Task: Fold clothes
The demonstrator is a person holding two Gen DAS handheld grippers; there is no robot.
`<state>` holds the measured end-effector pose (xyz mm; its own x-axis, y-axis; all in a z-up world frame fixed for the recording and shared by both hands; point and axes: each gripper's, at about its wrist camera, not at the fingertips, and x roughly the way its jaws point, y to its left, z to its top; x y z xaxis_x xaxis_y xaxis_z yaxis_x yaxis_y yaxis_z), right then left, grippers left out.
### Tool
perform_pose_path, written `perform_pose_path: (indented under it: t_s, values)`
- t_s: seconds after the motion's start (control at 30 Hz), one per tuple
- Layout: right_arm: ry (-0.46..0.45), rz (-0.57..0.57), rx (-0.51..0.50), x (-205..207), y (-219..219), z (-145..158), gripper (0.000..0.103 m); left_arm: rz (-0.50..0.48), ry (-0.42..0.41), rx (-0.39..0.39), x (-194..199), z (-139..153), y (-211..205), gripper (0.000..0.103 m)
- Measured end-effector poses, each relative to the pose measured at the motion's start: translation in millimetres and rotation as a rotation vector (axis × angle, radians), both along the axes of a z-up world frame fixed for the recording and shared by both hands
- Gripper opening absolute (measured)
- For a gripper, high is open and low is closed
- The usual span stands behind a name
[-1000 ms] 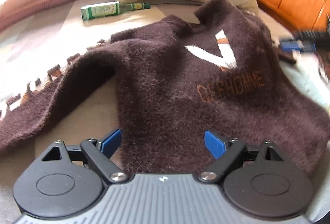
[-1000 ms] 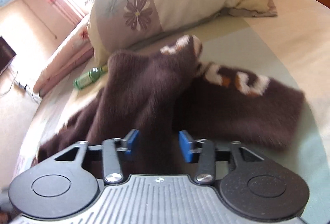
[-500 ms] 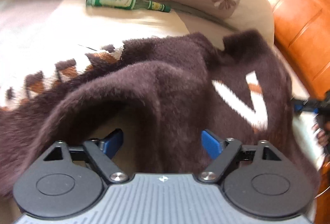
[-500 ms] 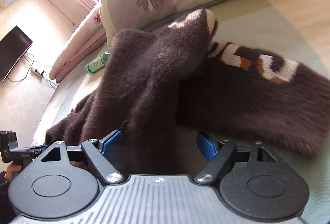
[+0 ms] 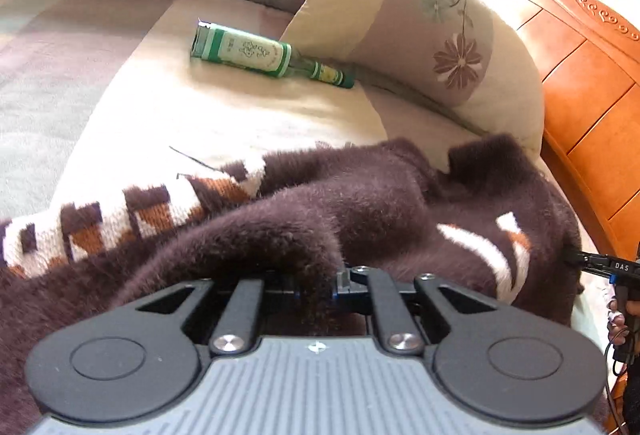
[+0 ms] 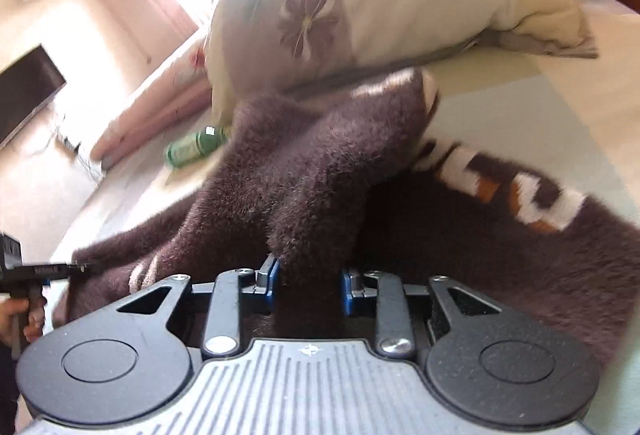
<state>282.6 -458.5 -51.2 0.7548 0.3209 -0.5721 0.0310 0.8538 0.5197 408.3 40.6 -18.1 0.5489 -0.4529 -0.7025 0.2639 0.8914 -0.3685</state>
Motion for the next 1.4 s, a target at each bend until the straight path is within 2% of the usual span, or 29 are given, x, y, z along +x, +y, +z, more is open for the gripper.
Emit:
perform_pose_path:
  t_s: [0.1, 0.17, 0.23, 0.33, 0.37, 0.4, 0.47, 0.53, 0.63, 0.73, 0.83, 0.93, 1.0, 1.1, 1.2, 1.27, 1.3, 1.4]
  values:
    - [0.046, -0.038, -0.016, -1, 3, -5, 0.037, -0.003, 0.049, 0.046, 4, -11, -5, 0.023]
    - [0.127, -0.045, -0.015, 0, 8, -17, 0.04, -0.002, 0.082, 0.082, 2, -20, -9, 0.023]
    - [0.129, -0.059, -0.005, -11, 10, -15, 0.042, -0.003, 0.088, 0.113, -8, -21, -13, 0.025]
    - [0.092, -0.084, -0.012, -46, 7, 3, 0.044, -0.026, 0.058, 0.158, -32, -11, -12, 0.032]
    - [0.083, -0.091, -0.012, -58, 6, 9, 0.046, -0.042, 0.047, 0.172, -41, -7, -9, 0.038]
    - [0.086, -0.085, -0.009, -72, 6, 12, 0.051, -0.059, 0.034, 0.187, -51, -2, -7, 0.043]
    - [0.093, -0.075, -0.004, -99, 6, 18, 0.058, -0.081, 0.013, 0.221, -72, 8, -6, 0.046]
    - [0.101, -0.063, 0.006, -126, 5, 23, 0.073, -0.107, -0.006, 0.25, -94, 17, -8, 0.048]
    - [0.127, -0.015, 0.1, -163, 8, 10, 0.082, -0.171, -0.014, 0.251, -128, 25, -15, 0.057]
    - [0.159, 0.055, 0.18, -192, 16, -9, 0.084, -0.238, -0.017, 0.254, -157, 27, -29, 0.058]
    - [0.219, 0.111, 0.186, -205, 36, -27, 0.084, -0.29, -0.017, 0.28, -180, 27, -44, 0.058]
    - [0.2, 0.186, 0.193, -213, 54, -21, 0.085, -0.318, -0.027, 0.306, -195, 29, -56, 0.058]
    - [0.155, 0.233, 0.198, -221, 59, -4, 0.085, -0.328, -0.041, 0.309, -204, 34, -59, 0.058]
    - [0.073, 0.247, 0.192, -232, 52, 28, 0.085, -0.333, -0.069, 0.323, -215, 42, -61, 0.061]
    - [0.04, 0.172, 0.1, -243, 42, 57, 0.085, -0.324, -0.077, 0.34, -223, 44, -60, 0.064]
    - [0.053, 0.103, -0.072, -246, 51, 68, 0.085, -0.341, -0.068, 0.352, -229, 40, -64, 0.065]
    - [0.058, 0.084, -0.146, -245, 58, 70, 0.085, -0.358, -0.058, 0.359, -231, 37, -66, 0.065]
    - [0.086, 0.12, -0.225, -221, 93, 59, 0.085, -0.405, -0.028, 0.409, -241, 23, -79, 0.065]
